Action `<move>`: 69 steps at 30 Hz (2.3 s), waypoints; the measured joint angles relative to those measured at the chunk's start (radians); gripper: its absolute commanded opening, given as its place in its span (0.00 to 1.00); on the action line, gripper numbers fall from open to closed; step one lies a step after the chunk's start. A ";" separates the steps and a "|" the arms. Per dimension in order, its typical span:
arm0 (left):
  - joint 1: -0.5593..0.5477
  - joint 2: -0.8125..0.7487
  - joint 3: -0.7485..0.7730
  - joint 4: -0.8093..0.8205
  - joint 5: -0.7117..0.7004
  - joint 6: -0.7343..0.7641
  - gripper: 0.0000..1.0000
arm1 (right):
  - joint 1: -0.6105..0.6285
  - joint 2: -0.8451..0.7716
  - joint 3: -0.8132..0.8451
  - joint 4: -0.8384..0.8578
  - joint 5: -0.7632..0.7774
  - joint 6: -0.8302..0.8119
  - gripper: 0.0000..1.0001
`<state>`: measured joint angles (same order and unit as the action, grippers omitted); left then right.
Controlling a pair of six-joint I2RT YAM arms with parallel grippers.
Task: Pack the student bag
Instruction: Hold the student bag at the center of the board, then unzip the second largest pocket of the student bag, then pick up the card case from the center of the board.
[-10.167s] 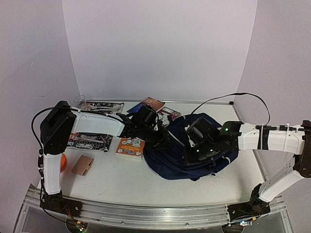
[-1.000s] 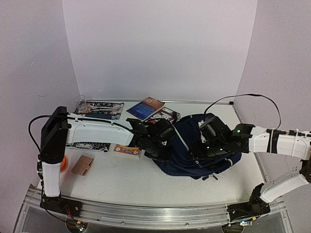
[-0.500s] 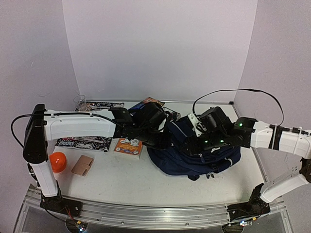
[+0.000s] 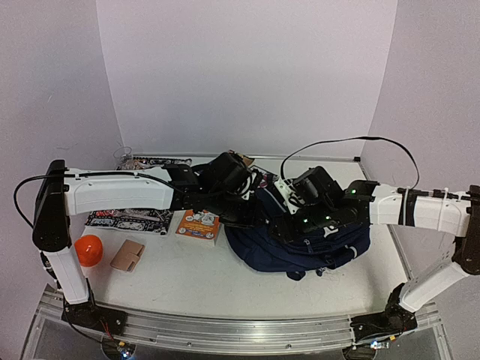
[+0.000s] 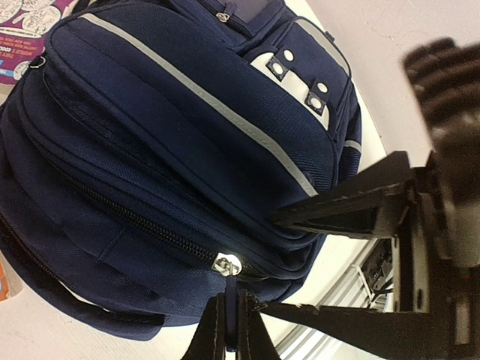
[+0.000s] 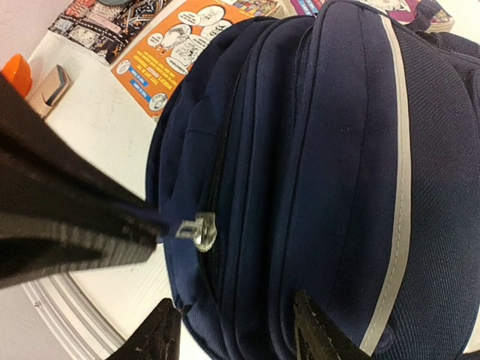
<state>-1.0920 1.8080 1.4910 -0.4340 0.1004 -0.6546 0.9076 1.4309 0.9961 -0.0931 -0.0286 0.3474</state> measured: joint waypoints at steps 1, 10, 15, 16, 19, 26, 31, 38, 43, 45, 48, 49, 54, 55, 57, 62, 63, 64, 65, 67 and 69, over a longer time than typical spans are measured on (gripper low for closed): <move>0.000 0.000 -0.001 0.003 0.004 -0.002 0.00 | 0.000 0.009 0.001 0.004 0.004 -0.005 0.41; 0.020 -0.011 -0.037 0.040 0.030 -0.026 0.00 | 0.007 0.035 0.002 0.023 0.048 -0.033 0.00; 0.057 -0.045 -0.081 0.080 0.062 -0.024 0.00 | 0.008 -0.012 -0.024 0.045 0.055 -0.049 0.00; 0.069 -0.057 -0.091 0.089 0.066 -0.023 0.00 | 0.008 -0.034 -0.036 0.044 0.055 -0.054 0.00; 0.117 -0.085 -0.115 0.104 0.073 -0.007 0.00 | 0.008 -0.115 -0.078 0.041 0.051 -0.071 0.00; 0.232 -0.106 -0.164 0.137 0.092 0.053 0.00 | 0.008 -0.291 -0.156 0.024 0.034 -0.105 0.00; 0.268 -0.100 -0.170 0.158 0.124 0.105 0.00 | 0.007 -0.421 -0.197 0.016 0.021 -0.116 0.00; 0.291 0.017 -0.121 0.207 0.197 0.161 0.00 | 0.001 -0.531 -0.220 -0.033 0.009 -0.119 0.00; 0.294 0.071 -0.114 0.237 0.224 0.164 0.00 | -0.002 -0.518 -0.220 -0.050 -0.026 -0.119 0.00; 0.294 0.082 -0.114 0.252 0.225 0.165 0.00 | -0.005 -0.522 -0.220 -0.045 -0.032 -0.120 0.00; 0.294 0.123 -0.093 0.283 0.238 0.164 0.01 | -0.008 -0.537 -0.219 -0.046 -0.025 -0.120 0.00; 0.294 0.148 -0.079 0.296 0.250 0.161 0.02 | -0.009 -0.540 -0.217 -0.049 -0.020 -0.121 0.00; 0.290 0.224 -0.051 0.341 0.285 0.146 0.19 | -0.011 -0.532 -0.210 -0.069 0.006 -0.119 0.00; 0.291 0.225 -0.051 0.337 0.273 0.141 0.24 | -0.010 -0.526 -0.208 -0.071 0.010 -0.118 0.00; 0.296 0.225 -0.051 0.326 0.235 0.129 0.37 | -0.008 -0.514 -0.197 -0.073 0.021 -0.115 0.00; 0.361 0.196 -0.070 0.271 0.081 0.121 0.55 | -0.003 -0.503 -0.170 -0.080 0.073 -0.115 0.00; 0.376 0.178 -0.081 0.260 0.059 0.120 0.58 | -0.003 -0.496 -0.165 -0.082 0.083 -0.115 0.00; 0.391 0.153 -0.095 0.245 0.037 0.116 0.60 | -0.003 -0.487 -0.160 -0.083 0.090 -0.115 0.00; 0.402 0.125 -0.106 0.224 0.016 0.116 0.62 | -0.002 -0.478 -0.154 -0.084 0.097 -0.115 0.00; 0.412 0.070 -0.113 0.180 -0.020 0.114 0.67 | 0.001 -0.457 -0.142 -0.087 0.106 -0.115 0.00; 0.413 0.009 -0.118 0.138 -0.063 0.120 0.72 | 0.002 -0.441 -0.134 -0.087 0.116 -0.116 0.00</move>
<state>-0.6790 1.8174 1.3726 -0.2965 0.0375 -0.5350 0.9101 0.9902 0.8625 -0.1800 0.0875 0.2314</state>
